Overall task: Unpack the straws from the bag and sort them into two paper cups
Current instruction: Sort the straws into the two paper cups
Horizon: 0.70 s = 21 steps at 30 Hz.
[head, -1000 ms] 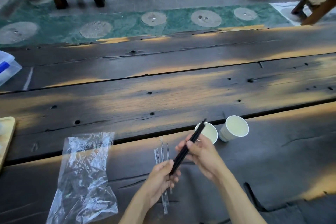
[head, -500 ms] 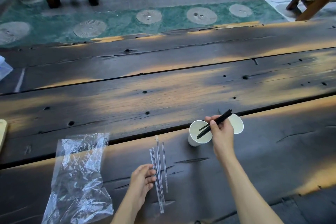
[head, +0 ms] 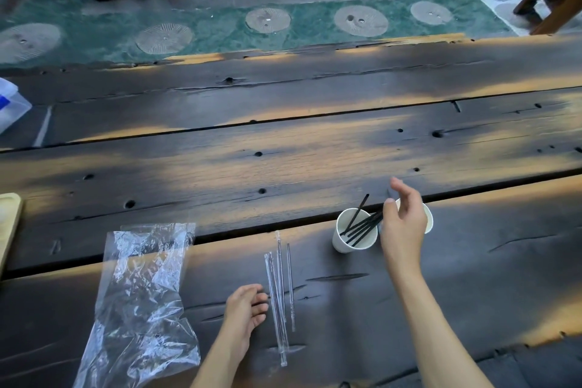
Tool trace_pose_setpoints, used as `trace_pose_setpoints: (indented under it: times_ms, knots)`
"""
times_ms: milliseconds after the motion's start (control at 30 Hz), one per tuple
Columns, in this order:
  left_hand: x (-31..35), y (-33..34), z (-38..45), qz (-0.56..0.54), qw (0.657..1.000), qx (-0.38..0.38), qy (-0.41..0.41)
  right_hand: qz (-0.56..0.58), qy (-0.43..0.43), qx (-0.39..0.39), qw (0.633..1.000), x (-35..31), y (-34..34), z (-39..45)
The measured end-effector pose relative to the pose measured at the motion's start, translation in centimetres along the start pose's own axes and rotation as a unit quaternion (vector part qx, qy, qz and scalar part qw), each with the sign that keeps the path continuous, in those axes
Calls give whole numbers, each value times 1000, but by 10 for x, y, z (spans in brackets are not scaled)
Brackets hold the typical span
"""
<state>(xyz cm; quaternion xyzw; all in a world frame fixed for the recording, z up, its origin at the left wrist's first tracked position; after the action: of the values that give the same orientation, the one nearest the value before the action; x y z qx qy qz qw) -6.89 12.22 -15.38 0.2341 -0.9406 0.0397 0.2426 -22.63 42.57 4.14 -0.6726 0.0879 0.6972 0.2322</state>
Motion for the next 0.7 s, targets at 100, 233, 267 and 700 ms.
trace_pose_setpoints:
  times_ms: [100, 233, 267, 700]
  knots:
    - [-4, -7, 7, 19, 999, 35, 2, -3, -69, -45, 997, -34, 23, -27]
    - [-5, -7, 12, 57, 997, 54, 8, -15, 91, -239, 967, 33, 99, -73]
    - [-4, -5, 12, 64, 996, 54, 10, -51, 156, -273, 948, 71, 113, -86]
    - [-11, 35, 29, 129, 991, -10, 27, -114, 364, -356, 853, 176, 152, -177]
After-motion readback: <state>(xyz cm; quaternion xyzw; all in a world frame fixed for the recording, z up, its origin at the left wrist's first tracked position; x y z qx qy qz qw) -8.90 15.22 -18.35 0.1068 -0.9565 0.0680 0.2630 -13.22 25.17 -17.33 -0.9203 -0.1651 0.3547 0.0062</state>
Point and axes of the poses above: each hand's wrist, its own z-axis towards the middle knuckle, its own y-axis out of the palm, x = y × z, the point moved 9 cm from there along z, towards the middle knuckle, and after that the axes turned 6 degrees about -y, right-handed, at the moved point
